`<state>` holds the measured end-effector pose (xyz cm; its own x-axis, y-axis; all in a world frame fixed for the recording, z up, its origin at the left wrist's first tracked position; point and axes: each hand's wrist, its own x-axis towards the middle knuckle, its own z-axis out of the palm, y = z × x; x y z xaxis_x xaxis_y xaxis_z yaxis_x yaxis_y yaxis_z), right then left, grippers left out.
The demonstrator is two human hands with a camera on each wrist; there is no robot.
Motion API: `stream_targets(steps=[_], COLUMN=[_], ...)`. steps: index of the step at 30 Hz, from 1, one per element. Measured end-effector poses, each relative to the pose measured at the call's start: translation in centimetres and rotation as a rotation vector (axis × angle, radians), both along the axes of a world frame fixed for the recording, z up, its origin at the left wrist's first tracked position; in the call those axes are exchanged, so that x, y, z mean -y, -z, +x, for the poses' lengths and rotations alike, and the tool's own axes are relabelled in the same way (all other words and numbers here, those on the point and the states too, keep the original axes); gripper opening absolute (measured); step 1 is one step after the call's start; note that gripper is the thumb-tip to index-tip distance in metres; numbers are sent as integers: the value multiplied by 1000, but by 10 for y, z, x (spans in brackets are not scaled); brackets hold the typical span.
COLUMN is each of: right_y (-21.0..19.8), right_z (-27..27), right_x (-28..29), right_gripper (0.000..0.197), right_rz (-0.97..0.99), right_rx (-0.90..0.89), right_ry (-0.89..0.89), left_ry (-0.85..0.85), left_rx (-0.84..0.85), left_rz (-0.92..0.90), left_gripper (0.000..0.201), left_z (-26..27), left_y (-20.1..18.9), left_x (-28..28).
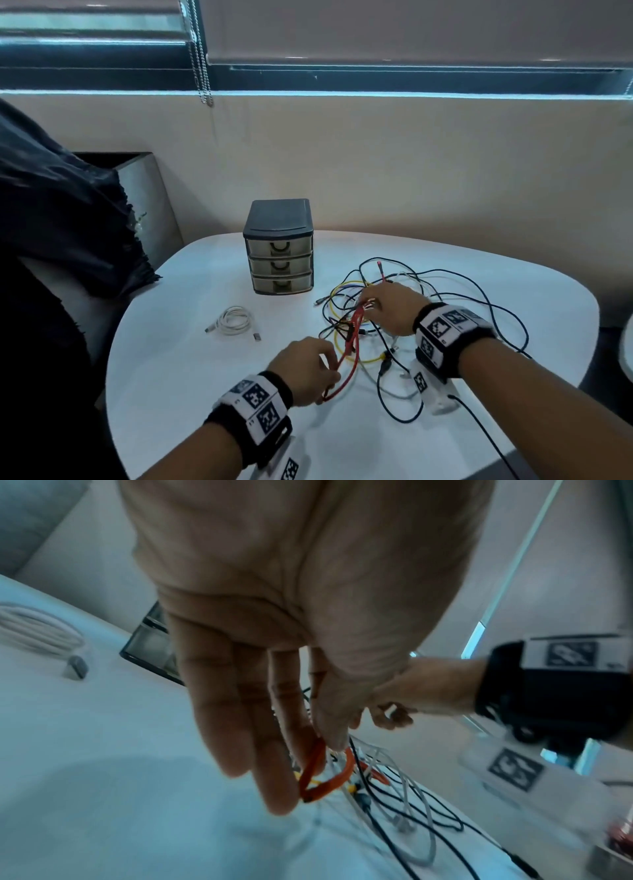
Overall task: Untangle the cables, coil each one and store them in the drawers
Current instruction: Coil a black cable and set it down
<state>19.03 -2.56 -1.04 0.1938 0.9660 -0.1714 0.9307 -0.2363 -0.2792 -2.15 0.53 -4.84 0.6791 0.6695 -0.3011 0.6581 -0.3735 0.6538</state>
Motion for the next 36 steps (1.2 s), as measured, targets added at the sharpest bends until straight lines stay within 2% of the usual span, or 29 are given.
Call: stream_targets(steps=[2, 6, 11, 12, 14, 16, 19, 21, 22, 24, 25, 26, 27, 29, 30, 32, 36], right_y=[-13, -65, -143, -159, -188, -205, -210, -201, -195, -182, -178, -174, -171, -166, -166, -168, -178], right_z=[-1, 15, 39, 40, 39, 30, 4, -14, -23, -38, -44, -50, -55, -58, -56, -41, 18], right_x=[-9, -26, -38, -38, -36, -30, -16, -7, -3, 6, 10, 13, 15, 14, 13, 10, 16], right_gripper=[19, 21, 23, 26, 32, 30, 17, 11, 12, 14, 15, 15, 15, 15, 14, 12, 13], right_rz=[39, 189, 805, 901, 1006, 1040, 1078, 1007, 951, 834, 781, 731, 686, 633, 638, 724, 900], right_rx=[72, 102, -34, -72, -149, -266, -552, -726, -785, -830, -820, -801, -765, -689, -662, -593, -455], right_ry=[-43, -50, 137, 152, 146, 100, 45, 22, -5, -79, -120, -155, -181, -193, -170, -71, 193], left_ry=[43, 13, 17, -4, -107, -248, -528, -672, -678, -612, -578, -549, -499, -361, -310, -274, -212], left_rx=[-10, 1, 100, 120, 182, 285, 555, 771, 869, 966, 955, 915, 891, 921, 944, 883, 851], left_rz=[36, 92, 74, 84, 151, 211, 282, 343, 366, 414, 425, 433, 407, 268, 166, 5, -181], left_gripper=[9, 19, 38, 38, 25, 11, 10, 19, 32, 66, 80, 84, 76, 23, 5, 24, 33], left_z=[6, 28, 62, 64, 59, 47, 31, 24, 21, 16, 15, 13, 12, 11, 8, -7, -52], left_y=[3, 11, 9, 6, 1, -10, -44, -76, -92, -118, -129, -136, -141, -145, -146, -140, -124], left_x=[3, -1, 1, 0, -4, -13, -31, -39, -39, -39, -41, -44, -48, -56, -57, -59, -68])
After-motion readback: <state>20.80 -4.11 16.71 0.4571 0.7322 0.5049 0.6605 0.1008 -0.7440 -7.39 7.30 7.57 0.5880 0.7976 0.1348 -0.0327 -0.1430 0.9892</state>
